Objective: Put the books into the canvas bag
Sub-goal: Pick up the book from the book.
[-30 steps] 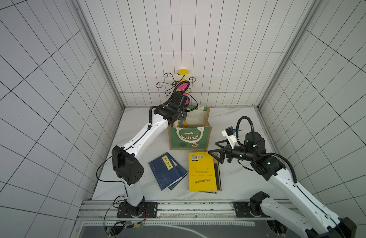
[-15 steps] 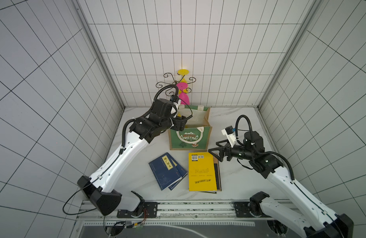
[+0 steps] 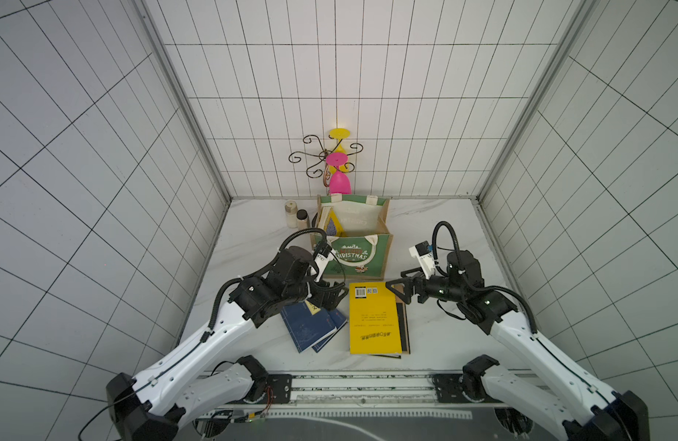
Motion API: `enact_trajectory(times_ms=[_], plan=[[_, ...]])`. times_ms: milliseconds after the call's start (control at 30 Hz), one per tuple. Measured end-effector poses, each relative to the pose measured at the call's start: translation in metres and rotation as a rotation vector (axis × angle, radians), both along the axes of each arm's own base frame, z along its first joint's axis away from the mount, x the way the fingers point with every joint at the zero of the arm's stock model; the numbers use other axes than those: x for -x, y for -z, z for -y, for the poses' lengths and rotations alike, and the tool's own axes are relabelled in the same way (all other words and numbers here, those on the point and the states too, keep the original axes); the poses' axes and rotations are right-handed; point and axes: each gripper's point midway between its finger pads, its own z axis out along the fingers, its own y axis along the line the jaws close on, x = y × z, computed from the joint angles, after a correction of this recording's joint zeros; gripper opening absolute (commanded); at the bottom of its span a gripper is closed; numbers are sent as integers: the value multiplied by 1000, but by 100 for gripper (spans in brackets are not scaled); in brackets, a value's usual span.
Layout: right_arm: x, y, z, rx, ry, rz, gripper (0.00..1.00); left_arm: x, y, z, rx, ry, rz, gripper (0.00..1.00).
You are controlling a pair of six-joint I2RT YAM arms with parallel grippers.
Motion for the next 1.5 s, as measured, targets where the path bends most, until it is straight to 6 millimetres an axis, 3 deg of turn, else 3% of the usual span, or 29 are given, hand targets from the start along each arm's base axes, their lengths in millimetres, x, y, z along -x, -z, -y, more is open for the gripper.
enact_trajectory(times_ms=[167,300,600,900,1033,1333,1500], plan=[[6,35,5,10,30,-84,99,17,37,12,32,1,-77,97],[15,53,2,7,27,-126,99,20,63,17,78,-31,-126,97],[32,76,-13,7,-24,-171,99,22,103,35,151,-31,-235,97],[30,76,-29,-22,-55,-148,99,31,132,47,204,11,-308,97],[30,77,-35,-27,-69,-141,99,34,133,51,260,21,-320,91],[31,76,-42,-40,-88,-128,99,23,112,47,378,-24,-278,60],[35,75,-47,-47,-110,-121,99,18,113,39,401,-58,-294,54]])
